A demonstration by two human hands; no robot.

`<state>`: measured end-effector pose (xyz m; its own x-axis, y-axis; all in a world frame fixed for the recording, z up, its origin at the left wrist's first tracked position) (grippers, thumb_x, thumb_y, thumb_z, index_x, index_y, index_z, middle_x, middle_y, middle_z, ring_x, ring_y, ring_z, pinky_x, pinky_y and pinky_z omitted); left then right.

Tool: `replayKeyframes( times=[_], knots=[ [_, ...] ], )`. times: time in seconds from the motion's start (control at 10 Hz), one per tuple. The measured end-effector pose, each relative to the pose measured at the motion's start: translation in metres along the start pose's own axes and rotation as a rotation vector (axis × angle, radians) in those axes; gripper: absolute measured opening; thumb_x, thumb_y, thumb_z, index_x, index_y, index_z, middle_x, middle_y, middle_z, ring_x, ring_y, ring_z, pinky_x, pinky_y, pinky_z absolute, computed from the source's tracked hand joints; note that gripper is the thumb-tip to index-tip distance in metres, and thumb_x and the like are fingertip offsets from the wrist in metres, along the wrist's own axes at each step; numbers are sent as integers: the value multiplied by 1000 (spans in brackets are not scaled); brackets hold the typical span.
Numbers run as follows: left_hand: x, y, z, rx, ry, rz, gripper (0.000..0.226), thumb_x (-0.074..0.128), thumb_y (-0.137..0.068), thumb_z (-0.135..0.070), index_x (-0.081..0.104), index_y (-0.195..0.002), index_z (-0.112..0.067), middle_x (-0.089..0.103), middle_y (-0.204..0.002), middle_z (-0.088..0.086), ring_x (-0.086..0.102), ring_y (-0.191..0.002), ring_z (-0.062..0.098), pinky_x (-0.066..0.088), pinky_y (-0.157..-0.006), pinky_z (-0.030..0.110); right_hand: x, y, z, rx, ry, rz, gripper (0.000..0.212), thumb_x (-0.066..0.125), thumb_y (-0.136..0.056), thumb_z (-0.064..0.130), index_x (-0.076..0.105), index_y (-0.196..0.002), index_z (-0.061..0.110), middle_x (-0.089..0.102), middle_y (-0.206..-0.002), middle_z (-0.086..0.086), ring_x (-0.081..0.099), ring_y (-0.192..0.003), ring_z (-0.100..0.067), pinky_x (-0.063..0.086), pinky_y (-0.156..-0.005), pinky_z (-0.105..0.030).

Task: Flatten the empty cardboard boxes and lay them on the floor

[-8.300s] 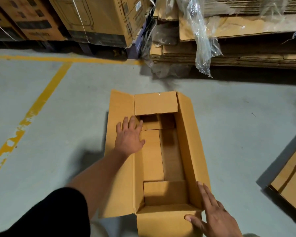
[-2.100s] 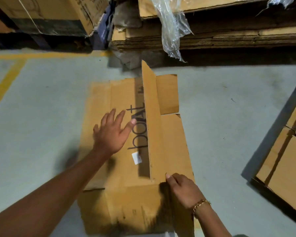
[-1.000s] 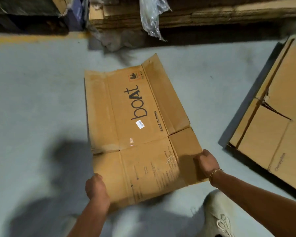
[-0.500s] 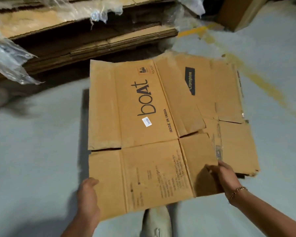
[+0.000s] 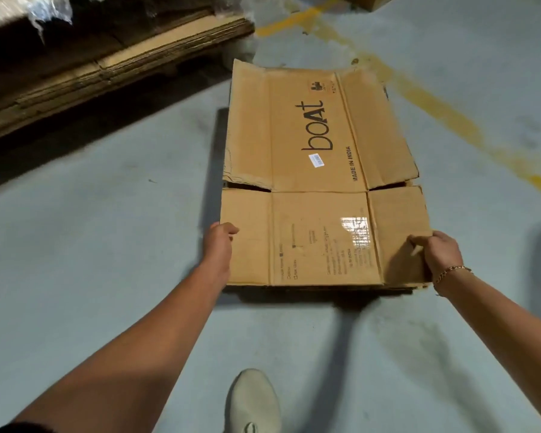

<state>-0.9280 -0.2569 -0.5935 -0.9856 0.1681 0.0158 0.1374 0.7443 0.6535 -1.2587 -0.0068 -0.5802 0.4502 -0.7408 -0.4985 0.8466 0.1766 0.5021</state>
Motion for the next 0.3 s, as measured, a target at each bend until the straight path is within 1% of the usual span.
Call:
replayKeyframes(
  times=[0.1,0.2,0.3],
  knots=[
    [10,-7,8,-34,-86,148,44,62,-90,-28,54,-129,-11,56,-122,-5,47,-119,18,36,-97,35,-1,-17,-6,-24,71,-4,32,65,-92,18,61,-122,7,63,-123,-15,56,-105,-33,49,-94,-46],
    [-7,-14,31,-72,-423,207,81,63,-91,-45,23,-157,-21,31,-159,1,33,-143,26,30,-115,45,-1,-23,-14,7,183,21,64,65,-94,25,38,-149,8,47,-149,-17,48,-131,-37,39,-107,-46],
    [-38,0,49,12,-873,170,87,58,-91,-57,12,-159,-27,14,-167,1,19,-151,27,21,-120,51,3,-17,-25,-25,255,87,72,66,-94,30,29,-154,12,38,-156,-17,43,-138,-37,36,-111,-47]
  ],
)
Point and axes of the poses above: each hand's wrist, its own y-axis away from the middle knuckle, its own x-axis out of the palm, z = x × y, the point moved 5 cm from there along -y, towards the middle knuckle
